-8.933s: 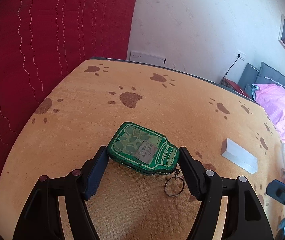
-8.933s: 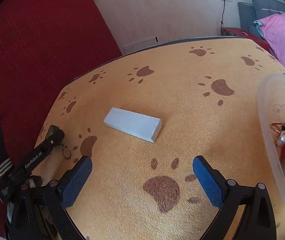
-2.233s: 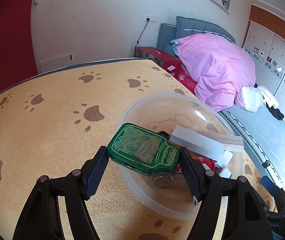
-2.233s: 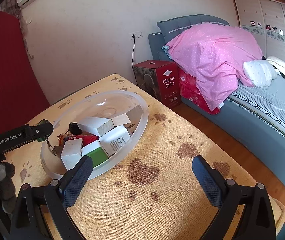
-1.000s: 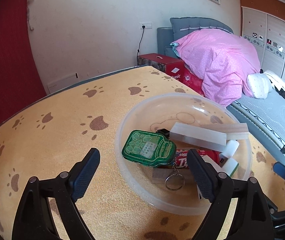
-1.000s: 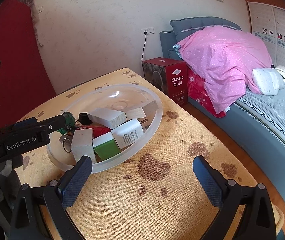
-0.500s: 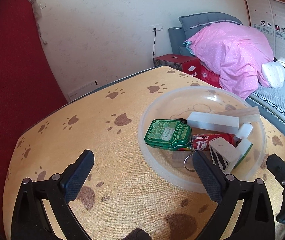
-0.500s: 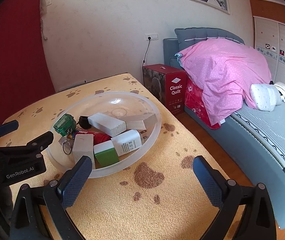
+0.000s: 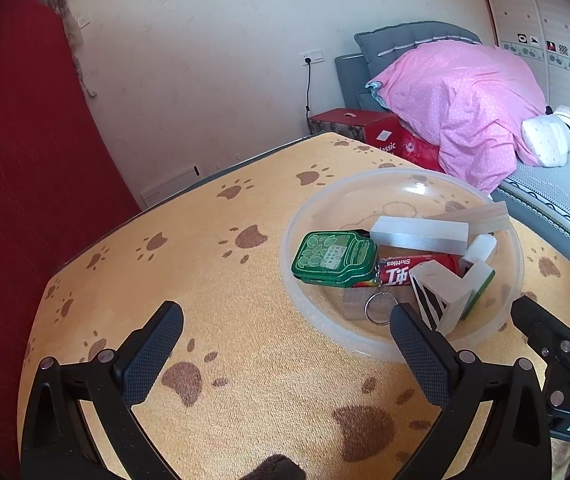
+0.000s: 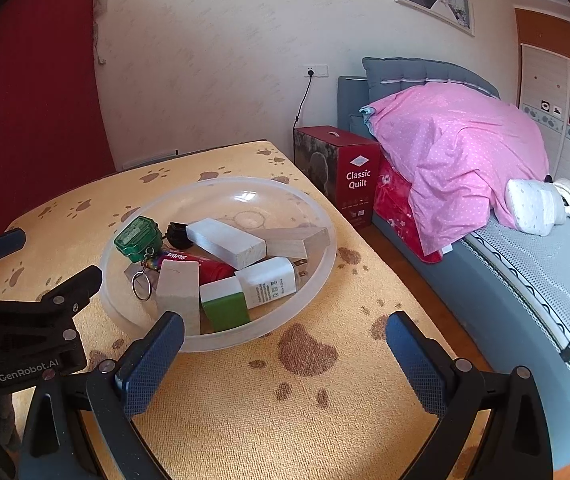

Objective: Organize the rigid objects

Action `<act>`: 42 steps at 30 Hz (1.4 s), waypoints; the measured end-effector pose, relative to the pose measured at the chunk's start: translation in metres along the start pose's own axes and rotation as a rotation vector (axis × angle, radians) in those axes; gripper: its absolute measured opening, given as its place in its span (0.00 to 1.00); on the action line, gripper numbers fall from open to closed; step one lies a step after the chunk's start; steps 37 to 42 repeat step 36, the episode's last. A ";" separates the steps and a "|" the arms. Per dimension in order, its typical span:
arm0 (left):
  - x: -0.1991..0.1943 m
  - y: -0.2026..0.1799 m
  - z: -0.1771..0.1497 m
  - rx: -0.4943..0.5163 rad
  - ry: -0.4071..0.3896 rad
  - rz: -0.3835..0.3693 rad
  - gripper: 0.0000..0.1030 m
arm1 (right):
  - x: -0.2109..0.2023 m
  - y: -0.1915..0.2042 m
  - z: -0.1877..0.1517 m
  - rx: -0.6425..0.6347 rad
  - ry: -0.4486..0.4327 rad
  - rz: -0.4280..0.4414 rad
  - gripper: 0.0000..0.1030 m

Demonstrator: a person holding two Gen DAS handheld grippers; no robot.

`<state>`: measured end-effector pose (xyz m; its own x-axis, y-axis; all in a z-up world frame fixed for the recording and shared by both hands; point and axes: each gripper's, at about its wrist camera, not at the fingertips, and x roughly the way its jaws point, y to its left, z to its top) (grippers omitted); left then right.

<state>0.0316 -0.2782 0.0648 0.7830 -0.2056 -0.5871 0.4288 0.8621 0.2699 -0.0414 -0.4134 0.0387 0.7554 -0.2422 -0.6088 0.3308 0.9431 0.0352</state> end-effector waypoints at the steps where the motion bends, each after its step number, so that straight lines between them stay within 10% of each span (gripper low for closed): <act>1: 0.000 0.000 -0.001 -0.002 0.003 0.002 1.00 | 0.000 0.000 0.000 -0.006 0.001 -0.002 1.00; 42: 0.007 0.003 -0.009 -0.015 0.027 -0.004 1.00 | 0.009 0.002 -0.005 -0.016 0.035 -0.015 1.00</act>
